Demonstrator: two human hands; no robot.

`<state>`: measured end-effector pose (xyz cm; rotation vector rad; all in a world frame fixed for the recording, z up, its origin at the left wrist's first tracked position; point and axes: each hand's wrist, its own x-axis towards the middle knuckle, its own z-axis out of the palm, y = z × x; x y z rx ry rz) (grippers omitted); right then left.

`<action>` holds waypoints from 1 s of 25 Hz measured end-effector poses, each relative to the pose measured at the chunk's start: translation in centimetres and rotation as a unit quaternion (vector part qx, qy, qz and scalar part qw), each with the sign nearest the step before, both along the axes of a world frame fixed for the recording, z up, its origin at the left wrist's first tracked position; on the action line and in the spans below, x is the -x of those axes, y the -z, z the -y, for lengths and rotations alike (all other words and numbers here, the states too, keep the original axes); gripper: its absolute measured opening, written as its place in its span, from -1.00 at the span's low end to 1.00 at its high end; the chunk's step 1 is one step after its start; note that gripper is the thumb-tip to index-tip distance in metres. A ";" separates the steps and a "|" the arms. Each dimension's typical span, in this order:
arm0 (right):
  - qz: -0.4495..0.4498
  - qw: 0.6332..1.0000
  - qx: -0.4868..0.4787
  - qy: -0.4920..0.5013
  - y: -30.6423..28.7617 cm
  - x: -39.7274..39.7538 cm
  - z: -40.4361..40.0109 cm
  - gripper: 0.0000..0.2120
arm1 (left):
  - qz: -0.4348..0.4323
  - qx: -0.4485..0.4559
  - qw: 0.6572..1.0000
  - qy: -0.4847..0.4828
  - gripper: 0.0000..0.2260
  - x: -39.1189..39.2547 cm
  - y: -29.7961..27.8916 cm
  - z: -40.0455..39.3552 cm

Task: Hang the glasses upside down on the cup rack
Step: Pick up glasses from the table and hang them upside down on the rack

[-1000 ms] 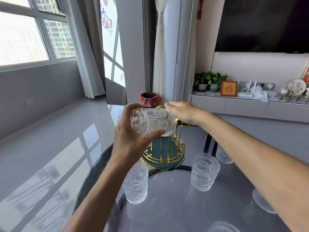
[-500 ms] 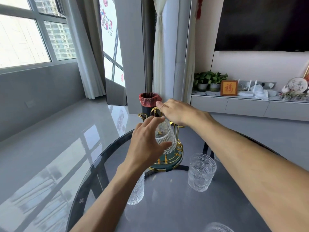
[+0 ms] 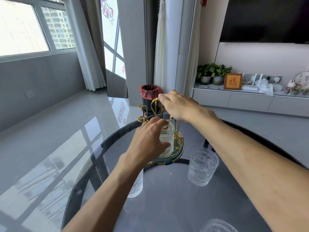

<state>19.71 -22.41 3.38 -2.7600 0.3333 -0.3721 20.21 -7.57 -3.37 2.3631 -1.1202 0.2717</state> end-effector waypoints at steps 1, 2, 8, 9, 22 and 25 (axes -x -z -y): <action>0.003 1.000 -0.002 -0.003 0.3 0.1 -0.1 -0.47 | 0.015 -0.007 1.000 -0.009 -0.39 0.2 0.1 -0.1; 0.004 1.000 -0.002 -0.010 0.6 0.2 -0.2 -0.48 | 0.028 -0.016 0.999 -0.020 -0.38 0.3 0.3 -0.2; 0.081 0.990 -0.104 -0.051 4.7 6.8 1.2 -0.45 | 0.058 -0.037 0.996 -0.054 -0.28 3.3 0.8 -0.9; 0.130 0.981 -0.139 -0.034 5.9 9.4 1.5 -0.45 | 0.072 -0.012 0.996 -0.040 -0.32 4.1 0.5 -0.8; 0.103 0.939 -0.305 0.120 13.2 25.4 2.0 -0.60 | -0.112 -0.078 0.989 -0.059 -0.18 11.6 4.1 8.9; 0.059 0.959 -0.257 0.101 14.0 26.1 1.0 -0.66 | -0.137 -0.084 0.981 -0.105 -0.31 11.3 4.5 9.4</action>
